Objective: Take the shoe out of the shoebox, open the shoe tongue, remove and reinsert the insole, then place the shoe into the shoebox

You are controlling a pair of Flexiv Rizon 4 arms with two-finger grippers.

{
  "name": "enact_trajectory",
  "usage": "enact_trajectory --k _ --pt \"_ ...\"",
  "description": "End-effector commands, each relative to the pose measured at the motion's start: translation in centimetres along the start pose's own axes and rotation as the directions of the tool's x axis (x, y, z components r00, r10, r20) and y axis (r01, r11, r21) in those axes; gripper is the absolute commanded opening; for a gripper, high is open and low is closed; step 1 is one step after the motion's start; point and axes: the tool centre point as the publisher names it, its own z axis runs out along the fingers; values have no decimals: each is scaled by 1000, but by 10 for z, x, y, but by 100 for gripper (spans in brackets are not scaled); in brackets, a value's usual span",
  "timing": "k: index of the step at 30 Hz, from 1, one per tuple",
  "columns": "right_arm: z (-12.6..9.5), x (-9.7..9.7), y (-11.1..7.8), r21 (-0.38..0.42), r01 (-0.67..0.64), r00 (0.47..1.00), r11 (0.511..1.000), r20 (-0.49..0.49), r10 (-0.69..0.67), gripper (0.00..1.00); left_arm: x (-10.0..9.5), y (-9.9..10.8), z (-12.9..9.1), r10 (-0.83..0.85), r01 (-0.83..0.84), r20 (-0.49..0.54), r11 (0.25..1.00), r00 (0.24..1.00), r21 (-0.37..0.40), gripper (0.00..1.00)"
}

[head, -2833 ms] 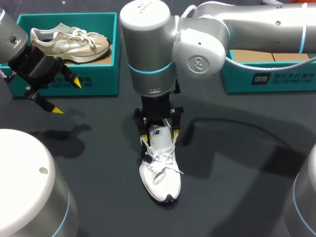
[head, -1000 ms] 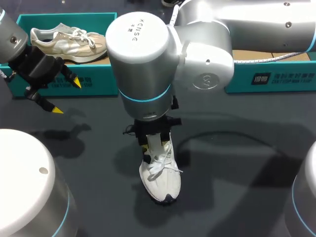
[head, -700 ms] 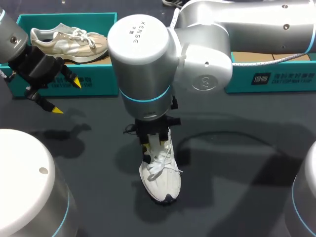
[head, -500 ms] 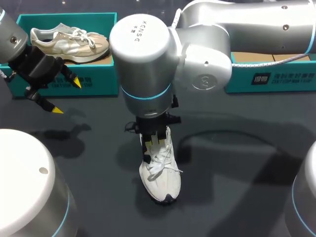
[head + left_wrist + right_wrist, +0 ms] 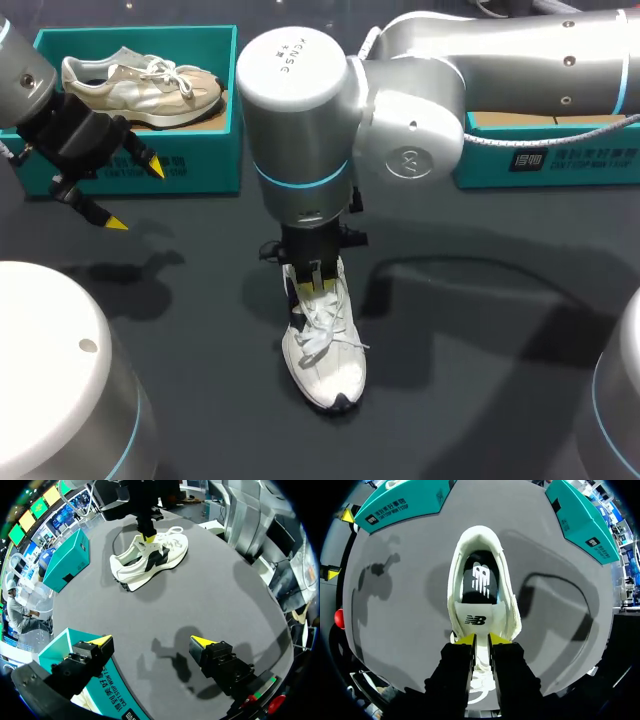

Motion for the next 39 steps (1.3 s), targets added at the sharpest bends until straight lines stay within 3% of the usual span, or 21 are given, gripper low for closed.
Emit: enact_trajectory --k 1,9,16,29,35,39 --pt "-10 -4 -11 -34 -5 1000 999 0 5 16 1 0 0 1 -1 0 1000 1000 -2 100" --pt "5 -5 -5 -9 -2 1000 1000 -11 2 17 1 0 0 1 -1 0 1000 1000 -2 100" --pt "30 -8 13 43 6 999 999 -34 -4 16 1 0 0 1 -1 0 1000 1000 -2 100" --pt "-26 -19 4 -86 54 998 995 32 -52 27 1 0 0 1 -1 0 1000 1000 -2 100" --pt "-36 -24 6 -115 154 986 981 81 -145 29 1 0 0 1 -1 0 1000 1000 -2 100" --pt "-39 -29 10 -115 249 965 962 114 -236 40 1 0 0 1 -1 0 1000 1000 -2 100"
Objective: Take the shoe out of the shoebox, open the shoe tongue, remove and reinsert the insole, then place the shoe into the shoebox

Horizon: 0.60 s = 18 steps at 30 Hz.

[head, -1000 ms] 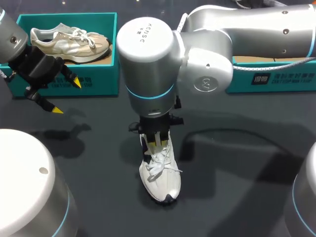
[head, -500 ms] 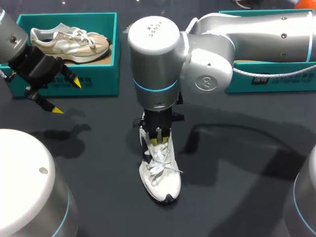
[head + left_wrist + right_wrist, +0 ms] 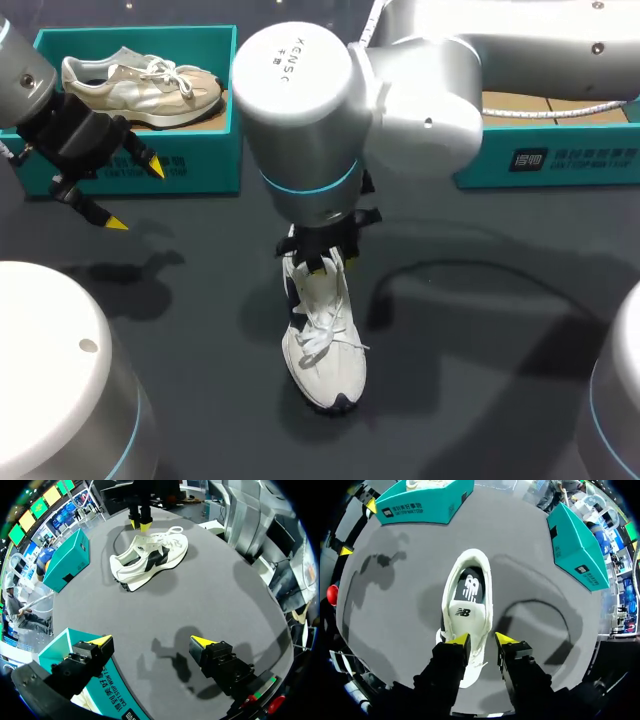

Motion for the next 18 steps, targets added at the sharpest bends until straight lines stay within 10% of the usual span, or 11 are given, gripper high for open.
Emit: enact_trajectory --k 1,10,15,18 --pt "-5 -6 5 -8 54 999 999 2 -54 42 1 0 0 1 -1 0 1000 1000 -2 100" --pt "-12 -25 41 -14 358 934 934 -5 -358 49 1 0 0 1 -1 0 1000 1000 -2 100" --pt "-19 -32 62 -44 514 856 857 -45 -516 98 1 0 0 1 -1 0 1000 1000 -2 100" --pt "-28 -42 70 -122 594 786 795 -127 -606 100 1 0 0 1 -1 0 1000 1000 -2 100"
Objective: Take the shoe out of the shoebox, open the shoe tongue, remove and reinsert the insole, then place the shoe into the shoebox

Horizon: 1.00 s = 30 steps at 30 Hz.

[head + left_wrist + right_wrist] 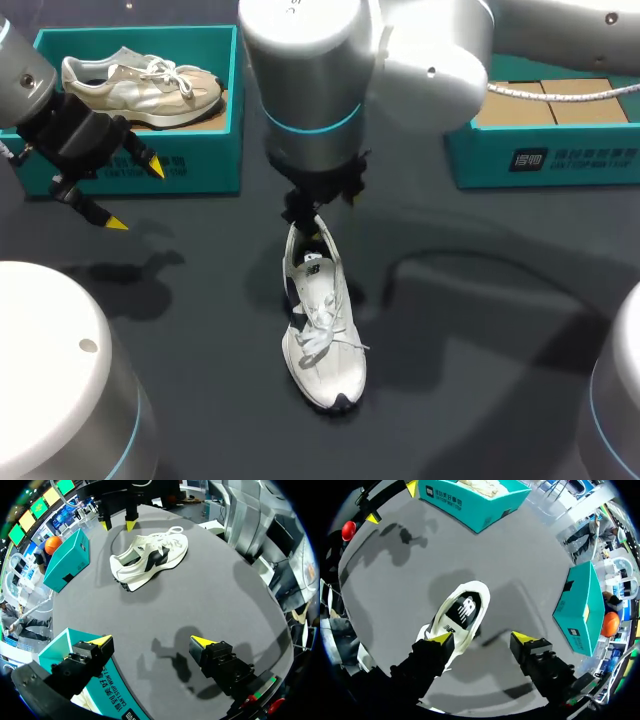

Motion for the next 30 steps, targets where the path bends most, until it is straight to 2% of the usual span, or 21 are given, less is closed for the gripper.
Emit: enact_trajectory --k 1,14,18,22,24,26,28,30 --pt "-11 -22 0 -84 130 980 988 -141 -141 100 1 0 0 1 -1 0 1000 1000 -2 100" --pt "-11 -22 0 -84 130 980 988 -141 -141 100 1 0 0 1 -1 0 1000 1000 -2 100" --pt "-13 -20 10 -112 229 965 967 -104 -240 100 1 0 0 1 -1 0 1000 1000 -2 100" --pt "-9 -17 20 -126 348 928 929 -96 -361 100 1 0 0 1 -1 0 1000 1000 -2 100" --pt "-4 -17 24 -108 379 917 919 -86 -389 100 1 0 0 1 -1 0 1000 1000 -2 100" --pt "2 -18 27 -122 431 891 894 -96 -443 100 1 0 0 1 -1 0 1000 1000 -2 100" --pt "8 -17 31 -72 528 837 846 -121 -533 100 1 0 0 1 -1 0 1000 1000 -2 100" --pt "8 -17 31 -72 528 837 846 -121 -533 100 1 0 0 1 -1 0 1000 1000 -2 100"
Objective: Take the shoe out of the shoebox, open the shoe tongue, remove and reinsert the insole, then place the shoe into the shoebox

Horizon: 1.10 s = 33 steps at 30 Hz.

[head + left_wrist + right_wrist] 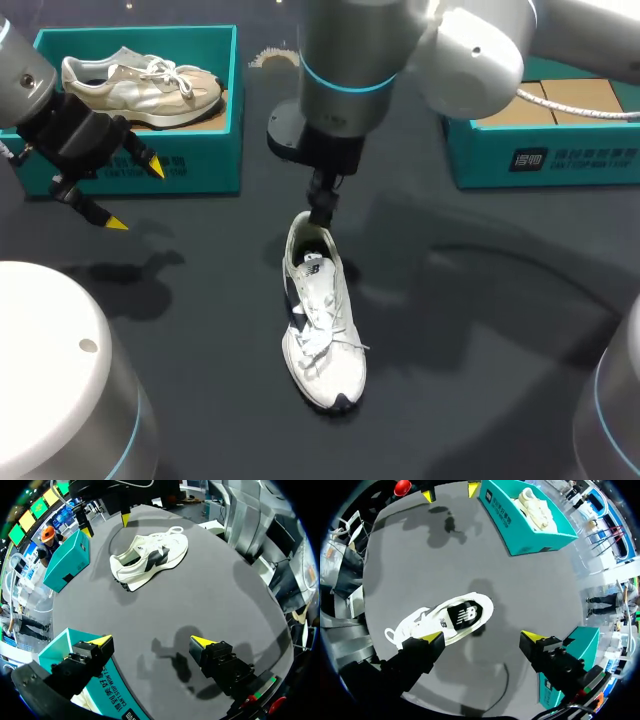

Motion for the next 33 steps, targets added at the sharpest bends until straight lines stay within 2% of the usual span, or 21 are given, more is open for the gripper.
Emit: enact_trajectory --k 1,7,11,17,33 --pt "9 -6 13 53 53 998 997 -40 -51 100 1 0 0 1 -1 0 1000 1000 -2 100" --pt "9 -6 13 53 53 998 997 -40 -51 100 1 0 0 1 -1 0 1000 1000 -2 100" --pt "21 -10 26 51 108 994 993 -34 -107 100 1 0 0 1 -1 0 1000 1000 -2 100" --pt "28 -11 33 28 143 990 989 -11 -143 100 1 0 0 1 -1 0 1000 1000 -2 100" --pt "67 -22 40 85 223 975 971 -8 -223 100 1 0 0 1 -1 0 1000 1000 -2 100"
